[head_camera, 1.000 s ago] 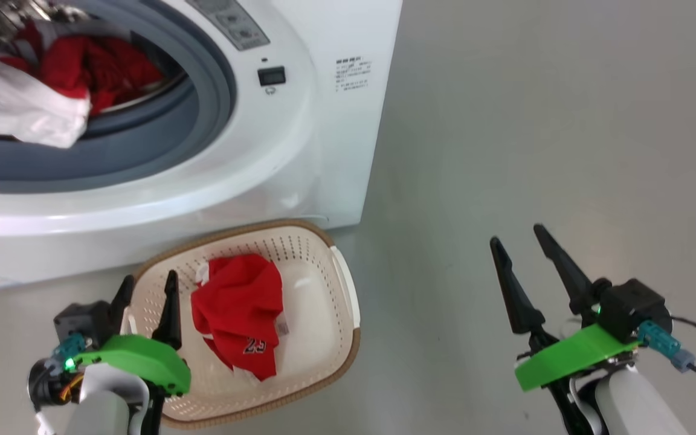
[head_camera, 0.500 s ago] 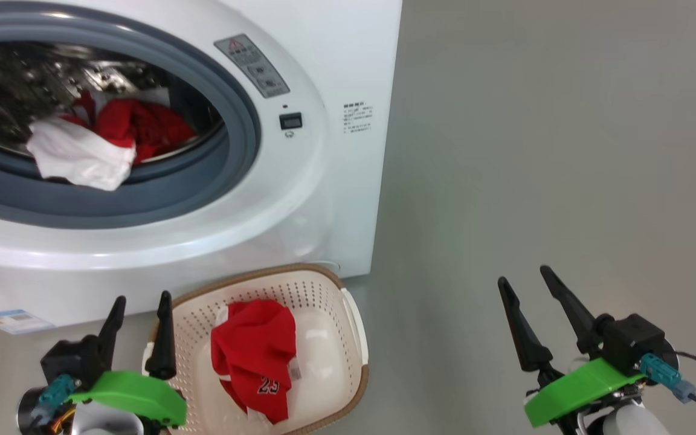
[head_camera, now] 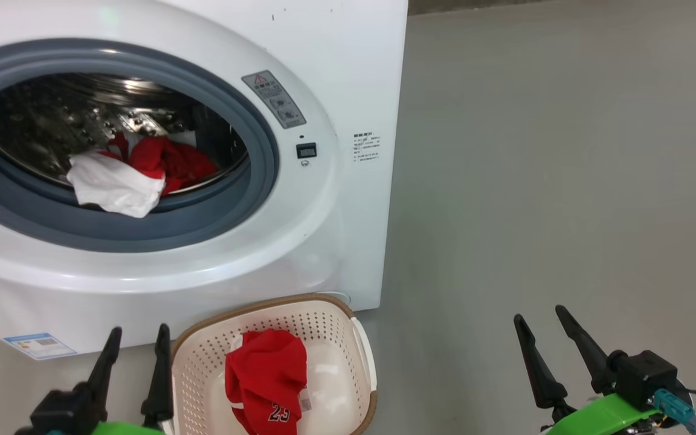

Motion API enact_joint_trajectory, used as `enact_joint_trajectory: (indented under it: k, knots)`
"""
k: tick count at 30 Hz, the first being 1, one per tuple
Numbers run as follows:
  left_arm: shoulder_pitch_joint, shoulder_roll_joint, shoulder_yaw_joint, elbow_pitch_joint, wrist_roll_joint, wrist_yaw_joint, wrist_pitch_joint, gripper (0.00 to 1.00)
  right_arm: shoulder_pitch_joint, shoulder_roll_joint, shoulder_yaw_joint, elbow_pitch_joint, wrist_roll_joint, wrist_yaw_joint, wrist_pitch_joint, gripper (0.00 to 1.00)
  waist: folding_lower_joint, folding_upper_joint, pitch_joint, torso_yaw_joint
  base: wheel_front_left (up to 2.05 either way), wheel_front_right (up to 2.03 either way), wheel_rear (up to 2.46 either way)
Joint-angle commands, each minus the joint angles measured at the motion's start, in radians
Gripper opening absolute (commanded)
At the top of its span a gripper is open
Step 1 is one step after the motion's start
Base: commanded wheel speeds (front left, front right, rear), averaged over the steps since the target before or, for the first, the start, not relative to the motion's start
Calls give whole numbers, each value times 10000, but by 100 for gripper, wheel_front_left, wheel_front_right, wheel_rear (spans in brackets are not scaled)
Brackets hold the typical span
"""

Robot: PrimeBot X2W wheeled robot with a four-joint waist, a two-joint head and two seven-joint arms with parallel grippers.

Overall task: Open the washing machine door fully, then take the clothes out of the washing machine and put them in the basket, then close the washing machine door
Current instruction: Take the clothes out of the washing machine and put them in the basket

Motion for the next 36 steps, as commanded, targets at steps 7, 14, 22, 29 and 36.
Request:
enact_joint_trajectory:
  k: [7,14,22,29,36]
  knots:
    - [640,94,589,-1000,204,6,-49,100,183,-117,64,-344,32,63,-65,100,0,0,-195,45,0,0,0]
    - [1076,86,593,-1479,-103,110,-49,100,231,-86,-50,-414,30,63,-65,100,0,0,-136,78,0,0,0]
    - [1010,85,538,-1504,-170,183,-49,100,184,-67,-61,-449,21,63,-65,100,0,0,-26,108,0,0,0]
    - [882,84,515,-1449,-148,187,-49,100,118,-49,-56,-440,23,63,-65,100,0,0,44,97,0,0,0]
    - [190,84,357,-1032,257,206,-49,100,-42,11,3,-465,-1,63,-65,100,0,0,391,93,0,0,0]
